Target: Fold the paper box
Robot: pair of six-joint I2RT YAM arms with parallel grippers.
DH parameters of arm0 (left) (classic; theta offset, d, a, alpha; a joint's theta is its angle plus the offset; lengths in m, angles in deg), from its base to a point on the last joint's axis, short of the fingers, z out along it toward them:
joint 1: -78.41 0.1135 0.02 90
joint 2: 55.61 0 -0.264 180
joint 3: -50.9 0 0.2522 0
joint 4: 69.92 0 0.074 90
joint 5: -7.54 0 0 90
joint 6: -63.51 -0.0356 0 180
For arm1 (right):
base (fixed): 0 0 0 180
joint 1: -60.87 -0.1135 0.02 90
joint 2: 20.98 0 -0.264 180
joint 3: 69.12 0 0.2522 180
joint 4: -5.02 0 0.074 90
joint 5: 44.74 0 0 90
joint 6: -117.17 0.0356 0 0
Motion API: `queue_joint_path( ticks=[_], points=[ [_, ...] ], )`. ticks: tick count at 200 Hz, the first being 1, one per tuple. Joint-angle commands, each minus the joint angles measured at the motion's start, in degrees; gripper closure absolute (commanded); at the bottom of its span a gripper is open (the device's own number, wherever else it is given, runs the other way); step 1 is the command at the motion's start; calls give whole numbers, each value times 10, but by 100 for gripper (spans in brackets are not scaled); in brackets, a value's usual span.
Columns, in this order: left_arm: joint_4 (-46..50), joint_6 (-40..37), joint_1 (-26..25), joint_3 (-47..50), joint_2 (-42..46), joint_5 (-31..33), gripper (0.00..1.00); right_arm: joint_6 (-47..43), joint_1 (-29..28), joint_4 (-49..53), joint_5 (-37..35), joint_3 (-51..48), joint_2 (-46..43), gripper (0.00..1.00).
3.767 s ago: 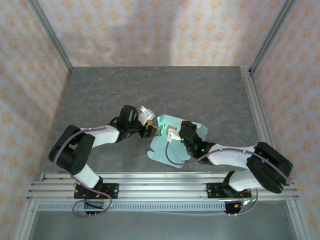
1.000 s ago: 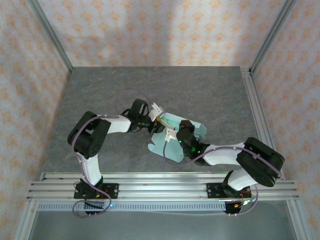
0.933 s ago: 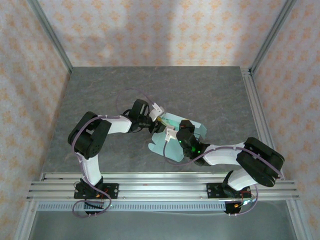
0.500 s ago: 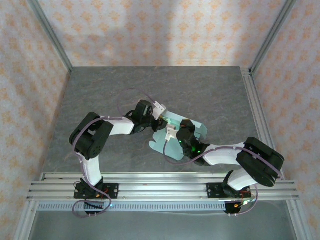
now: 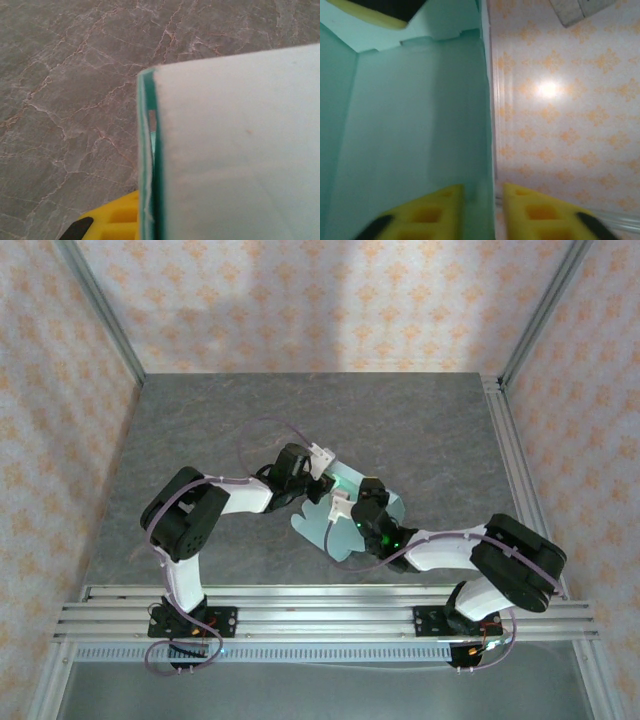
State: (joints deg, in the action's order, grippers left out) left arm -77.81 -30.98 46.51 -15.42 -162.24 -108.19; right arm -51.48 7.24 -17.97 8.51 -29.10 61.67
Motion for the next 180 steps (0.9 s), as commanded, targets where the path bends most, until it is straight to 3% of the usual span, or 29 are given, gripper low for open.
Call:
queue_joint_path(
  ticks=[1, 7, 17, 18, 23, 42, 82, 116, 149, 180],
  points=[
    [1, -8, -2, 12, 36, 40, 96, 91, -2, 86, 37, 20, -46, 61],
    [4, -11, -2, 13, 39, 46, 96, 118, -2, 112, 47, 23, -62, 55],
    [9, -16, -2, 13, 43, 52, 96, 160, -2, 161, 64, 28, -88, 31],
    [10, -16, -2, 13, 43, 53, 96, 168, -2, 174, 68, 30, -93, 24],
    [12, -19, -2, 14, 44, 56, 96, 189, -2, 202, 78, 34, -106, 15],
    [30, -27, -2, 7, 47, 63, 96, 261, -2, 286, 117, 49, -145, 5],
    [50, -34, -1, -4, 57, 70, 97, 419, -2, 415, 206, 86, -262, 1],
    [46, -29, -1, 3, 66, 72, 96, 558, 11, 430, 224, 112, -323, 0],
    [32, -38, -2, 28, 81, 70, 96, 706, 62, 409, 307, 139, -319, 0],
    [27, -52, -7, 43, 90, 67, 96, 833, 128, 419, 372, 174, -254, 0]
  ],
)
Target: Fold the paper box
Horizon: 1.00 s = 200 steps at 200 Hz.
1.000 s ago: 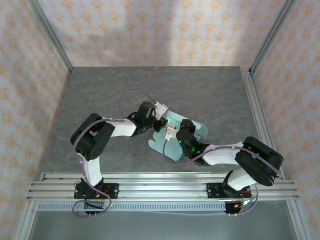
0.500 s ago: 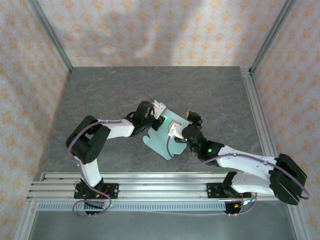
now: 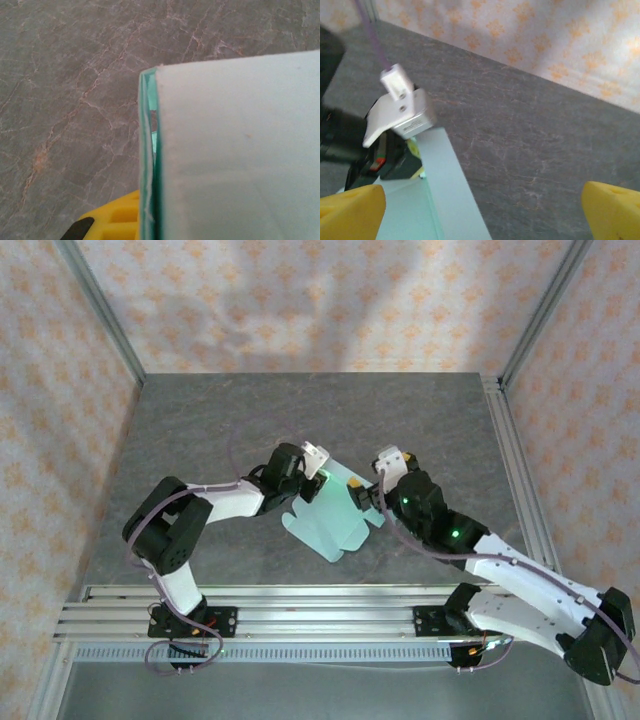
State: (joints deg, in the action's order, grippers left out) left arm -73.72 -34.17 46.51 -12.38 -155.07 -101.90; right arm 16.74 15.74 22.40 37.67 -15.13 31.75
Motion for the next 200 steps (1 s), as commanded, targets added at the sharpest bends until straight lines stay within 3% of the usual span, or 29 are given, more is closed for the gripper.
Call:
queue_joint_path(
  ticks=[1, 33, 64, 91, 131, 200],
  points=[
    [-13, -20, -8, 13, 18, 4, 96, 154, 46, 16, 85, 35, 48, 0],
    [-12, -25, -15, 16, 12, 12, 96, 301, 161, 20, 242, 79, 143, 6],
    [-15, -20, -22, 17, 1, 18, 96, 375, 208, 61, 375, 133, 251, 11],
    [-40, -1, -26, 23, -14, 16, 95, 410, 220, 29, 528, 163, 339, 18],
    [-60, 7, -26, 29, -29, 12, 95, 422, 220, -45, 538, 157, 398, 33],
    [-54, 3, -26, 23, -42, 8, 93, 455, 220, -138, 611, 154, 493, 34]
  ],
)
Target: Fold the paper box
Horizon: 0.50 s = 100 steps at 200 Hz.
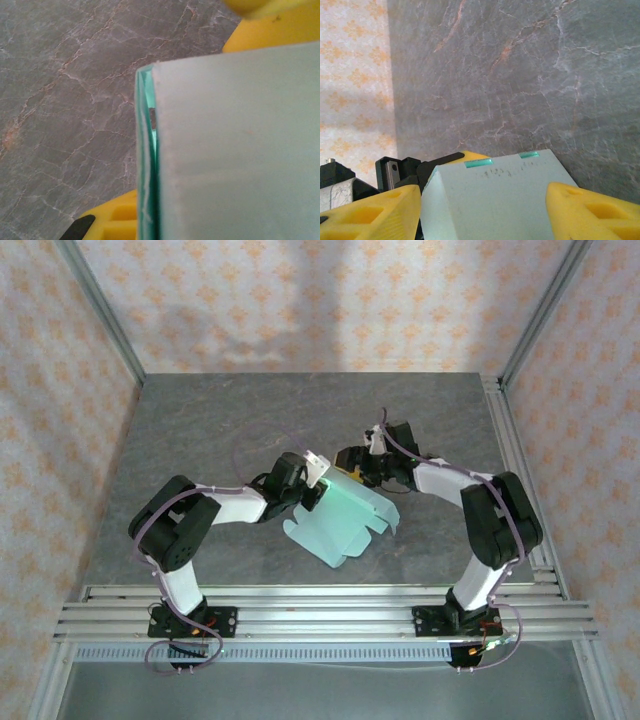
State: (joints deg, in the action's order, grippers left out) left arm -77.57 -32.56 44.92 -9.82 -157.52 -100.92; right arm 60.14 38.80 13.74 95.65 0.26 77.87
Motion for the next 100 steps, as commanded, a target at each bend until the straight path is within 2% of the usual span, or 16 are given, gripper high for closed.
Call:
queue_joint_path(
  ticks=[1, 54, 100],
  points=[
    [-16, -13, -10, -2, -18, -2, 93, 21, -11, -52, 32, 0, 32, 34],
    [-36, 1, -10, -1, -19, -2, 91, -32, -11, -15, 31, -12, 51, 34],
    [-54, 17, -11, 5, -17, 14, 80, -67, -11, 24, -7, -21, 56, 37]
  ],
)
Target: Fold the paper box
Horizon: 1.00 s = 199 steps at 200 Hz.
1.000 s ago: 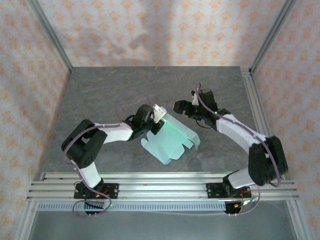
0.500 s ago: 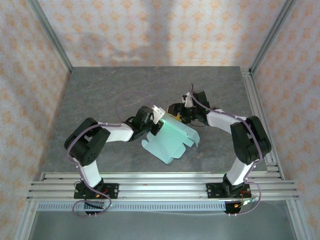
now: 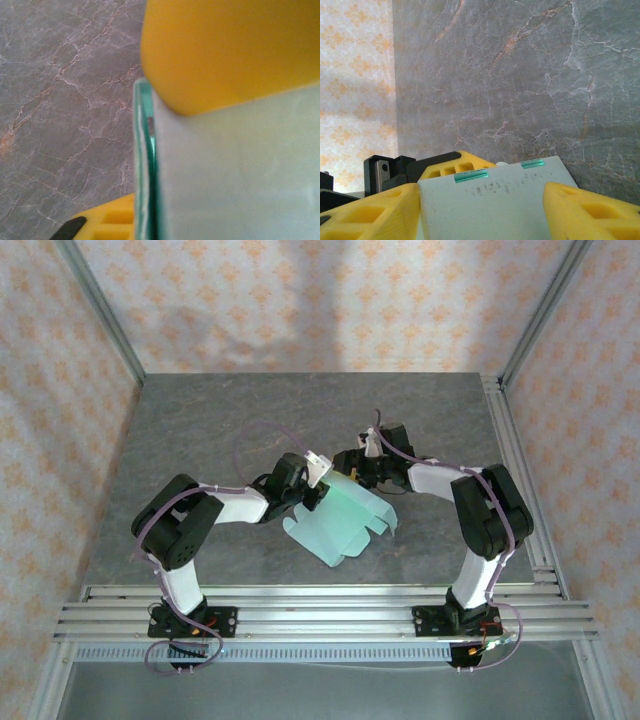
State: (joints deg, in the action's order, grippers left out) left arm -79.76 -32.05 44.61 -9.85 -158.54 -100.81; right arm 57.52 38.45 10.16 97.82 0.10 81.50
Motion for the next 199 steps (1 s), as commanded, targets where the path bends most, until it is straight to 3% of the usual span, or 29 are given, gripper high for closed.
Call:
queue_joint_path(
  ticks=[1, 105, 164, 193, 199],
  points=[
    [-33, 12, -8, 6, -7, 13, 80, -41, -6, 62, -30, -20, 18, 37],
    [-88, 57, -7, 20, -35, 62, 83, 3, -3, 31, -18, -38, 13, 47],
    [-105, 76, -8, 27, -35, 78, 100, 3, -2, 29, -23, -48, 16, 48],
    [-102, 73, -9, 31, -31, 89, 100, 9, -2, 21, -21, -47, 11, 48],
    [-101, 74, -9, 32, -30, 91, 95, 12, -2, 19, -20, -46, 10, 48]
  ],
)
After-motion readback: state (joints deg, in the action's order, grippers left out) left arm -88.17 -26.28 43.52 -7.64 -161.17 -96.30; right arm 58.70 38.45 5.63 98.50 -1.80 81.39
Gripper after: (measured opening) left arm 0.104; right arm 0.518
